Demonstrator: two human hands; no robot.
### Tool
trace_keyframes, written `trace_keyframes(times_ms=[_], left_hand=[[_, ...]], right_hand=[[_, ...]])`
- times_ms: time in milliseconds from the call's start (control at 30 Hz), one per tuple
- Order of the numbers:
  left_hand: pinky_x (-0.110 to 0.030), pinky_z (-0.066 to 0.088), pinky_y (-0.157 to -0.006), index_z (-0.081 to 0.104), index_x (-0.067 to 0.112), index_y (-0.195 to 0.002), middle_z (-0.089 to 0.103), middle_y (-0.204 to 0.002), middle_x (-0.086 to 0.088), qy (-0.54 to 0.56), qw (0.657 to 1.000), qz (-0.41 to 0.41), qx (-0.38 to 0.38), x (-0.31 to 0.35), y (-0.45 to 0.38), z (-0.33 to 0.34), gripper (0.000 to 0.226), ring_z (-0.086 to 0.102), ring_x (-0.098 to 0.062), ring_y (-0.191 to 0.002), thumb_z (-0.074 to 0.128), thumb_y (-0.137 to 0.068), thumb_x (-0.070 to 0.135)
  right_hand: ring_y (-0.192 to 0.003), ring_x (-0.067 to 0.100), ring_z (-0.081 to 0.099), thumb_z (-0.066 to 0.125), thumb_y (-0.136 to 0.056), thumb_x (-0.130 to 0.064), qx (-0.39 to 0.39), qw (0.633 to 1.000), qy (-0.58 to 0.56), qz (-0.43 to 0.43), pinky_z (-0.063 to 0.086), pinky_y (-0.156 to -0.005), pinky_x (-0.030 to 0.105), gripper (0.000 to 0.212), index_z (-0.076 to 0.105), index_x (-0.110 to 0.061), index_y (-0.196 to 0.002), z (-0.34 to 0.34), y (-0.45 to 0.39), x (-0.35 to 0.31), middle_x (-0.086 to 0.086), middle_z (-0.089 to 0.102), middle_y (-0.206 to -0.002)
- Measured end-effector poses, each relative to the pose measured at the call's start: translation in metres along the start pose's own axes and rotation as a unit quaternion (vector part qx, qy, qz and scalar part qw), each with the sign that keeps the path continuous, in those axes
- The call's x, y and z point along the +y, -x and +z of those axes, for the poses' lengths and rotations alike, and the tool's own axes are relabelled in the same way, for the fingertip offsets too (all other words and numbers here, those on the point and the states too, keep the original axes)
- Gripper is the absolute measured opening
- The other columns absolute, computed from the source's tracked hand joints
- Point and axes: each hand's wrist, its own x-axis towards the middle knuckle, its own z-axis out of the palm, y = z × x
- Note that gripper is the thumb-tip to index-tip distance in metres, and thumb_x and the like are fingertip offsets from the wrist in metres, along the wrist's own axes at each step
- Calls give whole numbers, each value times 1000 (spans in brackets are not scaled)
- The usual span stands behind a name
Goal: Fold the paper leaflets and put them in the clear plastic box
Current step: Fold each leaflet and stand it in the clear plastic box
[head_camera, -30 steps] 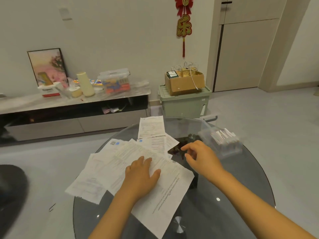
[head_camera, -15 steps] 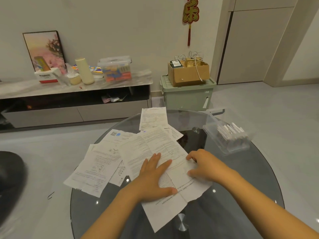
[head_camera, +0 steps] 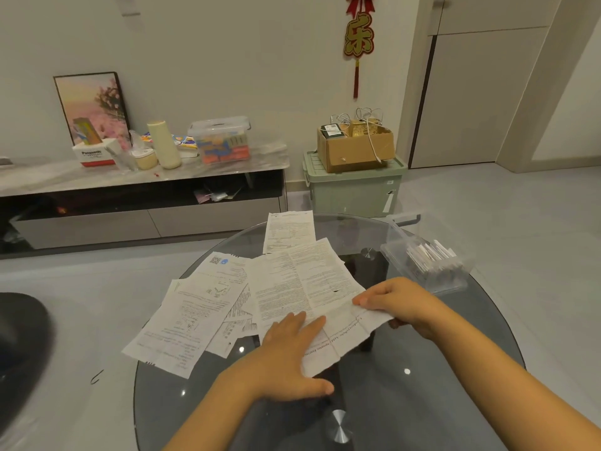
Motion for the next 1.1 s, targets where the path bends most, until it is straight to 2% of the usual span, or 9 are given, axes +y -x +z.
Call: trace_keyframes(times_ms=[133, 233, 333, 567, 667, 800, 900, 1000, 1101], left_hand=[[-24, 15, -112, 16, 37, -148, 15, -150, 19, 64, 998, 3, 24, -14, 7, -19, 68, 11, -8, -142, 53, -91, 29], [-16, 32, -89, 57, 42, -115, 48, -106, 34, 161, 984, 2, 80, -29, 12, -32, 30, 44, 9, -100, 52, -92, 22], [-11, 39, -63, 65, 30, -78, 61, -63, 23, 234, 954, -21, 185, -36, 15, -42, 21, 54, 6, -61, 54, -94, 22], [-29, 53, -69, 67, 15, -104, 74, -97, 1, 506, 829, -79, 223, -35, 9, -42, 23, 70, -18, -88, 47, -98, 24], [-31, 52, -69, 67, 18, -101, 74, -95, 2, 528, 800, -114, 263, -35, 0, -40, 22, 70, -18, -88, 47, -98, 26], [-41, 52, -77, 64, 7, -91, 70, -89, -3, 420, 823, -171, 341, -41, -14, -30, 29, 65, -23, -85, 48, -96, 30], [-31, 44, -66, 58, 7, -85, 64, -85, -4, 371, 832, -182, 370, -46, -21, -21, 28, 59, -21, -80, 49, -95, 31], [-21, 41, -63, 51, 17, -100, 57, -90, 10, 317, 859, -181, 360, -51, -26, -15, 13, 55, -11, -84, 53, -94, 28], [-20, 41, -75, 39, 15, -129, 54, -110, 6, 299, 874, -167, 346, -52, -29, -11, 46, 52, -12, -99, 61, -89, 22]], right_hand=[[-65, 14, 58, 65, -85, -12, -8, 995, -98, 34, 39, -51, 20, 13, 76, -11, -91, -9, -3, 1, 8, 73, -98], [-60, 11, 55, 69, -81, -14, -29, 986, -155, 52, 38, -53, 21, 16, 76, -9, -94, -15, -5, -1, 8, 72, -99], [-54, 11, 54, 69, -81, -23, -28, 977, -204, 53, 35, -48, 20, 29, 70, -6, -104, -20, -5, -4, 7, 71, -82], [-46, 10, 28, 52, -64, -72, -19, 977, -210, 38, 17, -44, 21, 57, 51, -15, -69, -18, -4, -5, -2, 39, -54], [-51, 9, 33, 50, -75, -69, 49, 990, -129, 20, 25, -50, 21, 60, 68, -12, -79, -11, -4, -5, -7, 41, -57], [-81, 12, 60, 67, -84, -33, 40, 999, 11, -29, 44, -67, 21, 28, 69, -6, -91, 4, -9, 2, 1, 68, -87], [-80, 15, 61, 69, -83, -26, 69, 996, 56, -30, 49, -71, 26, 21, 67, -5, -84, 18, -21, 14, 8, 70, -91], [-71, 12, 57, 66, -84, -28, 130, 984, 113, -47, 48, -67, 26, 16, 63, -14, -79, 30, -32, 25, 4, 67, -82], [-71, 12, 56, 59, -89, -35, 177, 967, 166, -72, 48, -66, 29, 17, 60, -19, -84, 39, -37, 33, -5, 60, -75]])
